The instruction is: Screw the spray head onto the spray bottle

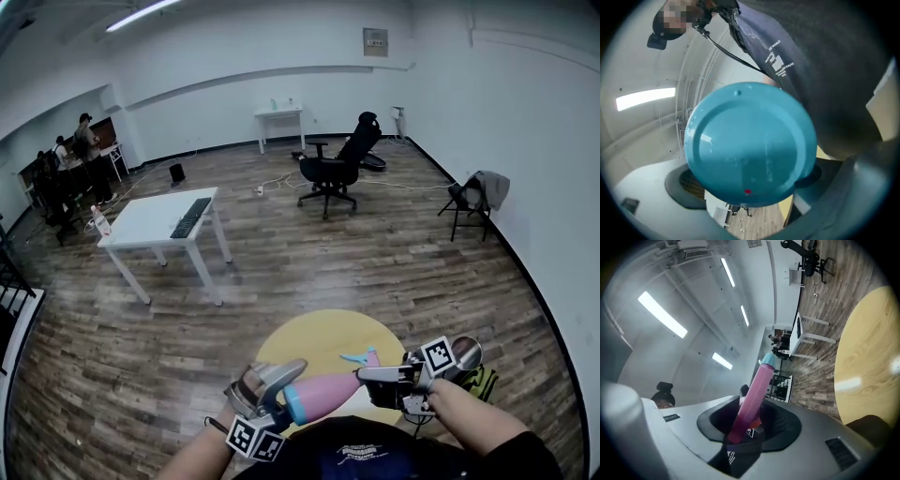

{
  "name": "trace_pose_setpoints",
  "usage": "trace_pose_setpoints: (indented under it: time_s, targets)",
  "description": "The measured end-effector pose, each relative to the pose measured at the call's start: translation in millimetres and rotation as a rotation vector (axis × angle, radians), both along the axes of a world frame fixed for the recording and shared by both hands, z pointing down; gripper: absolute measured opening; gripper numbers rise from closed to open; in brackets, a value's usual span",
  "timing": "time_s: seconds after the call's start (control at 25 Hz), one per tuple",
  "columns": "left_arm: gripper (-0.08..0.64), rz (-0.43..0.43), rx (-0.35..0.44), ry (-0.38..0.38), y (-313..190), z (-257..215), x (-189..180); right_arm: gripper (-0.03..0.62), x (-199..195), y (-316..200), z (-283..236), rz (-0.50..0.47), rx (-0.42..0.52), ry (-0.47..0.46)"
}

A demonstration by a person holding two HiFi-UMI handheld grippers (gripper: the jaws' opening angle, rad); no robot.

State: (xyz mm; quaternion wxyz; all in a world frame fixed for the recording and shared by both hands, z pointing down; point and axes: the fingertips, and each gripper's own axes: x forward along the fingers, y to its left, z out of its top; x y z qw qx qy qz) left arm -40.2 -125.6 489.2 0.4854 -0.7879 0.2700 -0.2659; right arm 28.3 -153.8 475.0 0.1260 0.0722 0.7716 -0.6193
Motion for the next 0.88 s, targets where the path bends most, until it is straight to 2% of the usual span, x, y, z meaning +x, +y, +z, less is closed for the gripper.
trace_pose_setpoints:
  time_s: [0.12,0.2,0.28,0.48,0.56,0.64,0.68,0.72,0.76,0.84,0.88]
  targets:
    - [0.514,0.033,0.063,-0.024,10.3,-6.8,7.7,0.153,0.9,-5.1,5.0,0.037,-0.024,0.022]
    - [0.514,0.107,0.078,-0.065,26.9,-8.1,22.9,0.152,3.1,-14.2,8.1,0.089,-0.031,0.044]
    - [0.514,0.167,0.066,-0.083,38.6,-5.6,35.6,0.152,5.1,-22.1,9.1,0.138,-0.045,0.048]
    - [0.514,0.194,0.062,-0.090,44.5,-1.4,41.9,0.150,1.6,-32.0,13.5,0.221,-0.085,0.058]
    - [0.513,0.217,0.037,-0.106,48.7,3.9,44.4,0.152,0.3,-34.3,17.0,0.247,-0.097,0.067]
    - [0.514,0.243,-0.028,-0.071,52.8,4.2,45.7,0.152,-3.2,-35.6,19.0,0.252,-0.101,0.072]
    - [0.514,0.258,-0.101,-0.008,53.1,-1.0,45.3,0.153,-4.6,-35.1,18.7,0.247,-0.099,0.069]
    - [0.514,0.278,-0.206,0.089,50.5,-10.4,43.7,0.158,-5.1,-33.3,17.7,0.235,-0.087,0.065]
    - [0.514,0.301,-0.330,0.218,43.8,-23.2,39.3,0.170,-4.9,-29.7,16.2,0.217,-0.064,0.063]
    - [0.518,0.330,-0.604,0.561,19.2,-49.1,16.3,0.190,-3.9,-16.4,13.1,0.157,0.038,0.091]
    - [0.518,0.327,-0.744,0.755,5.0,-58.1,-1.6,0.193,-2.8,-7.9,12.0,0.122,0.129,0.132]
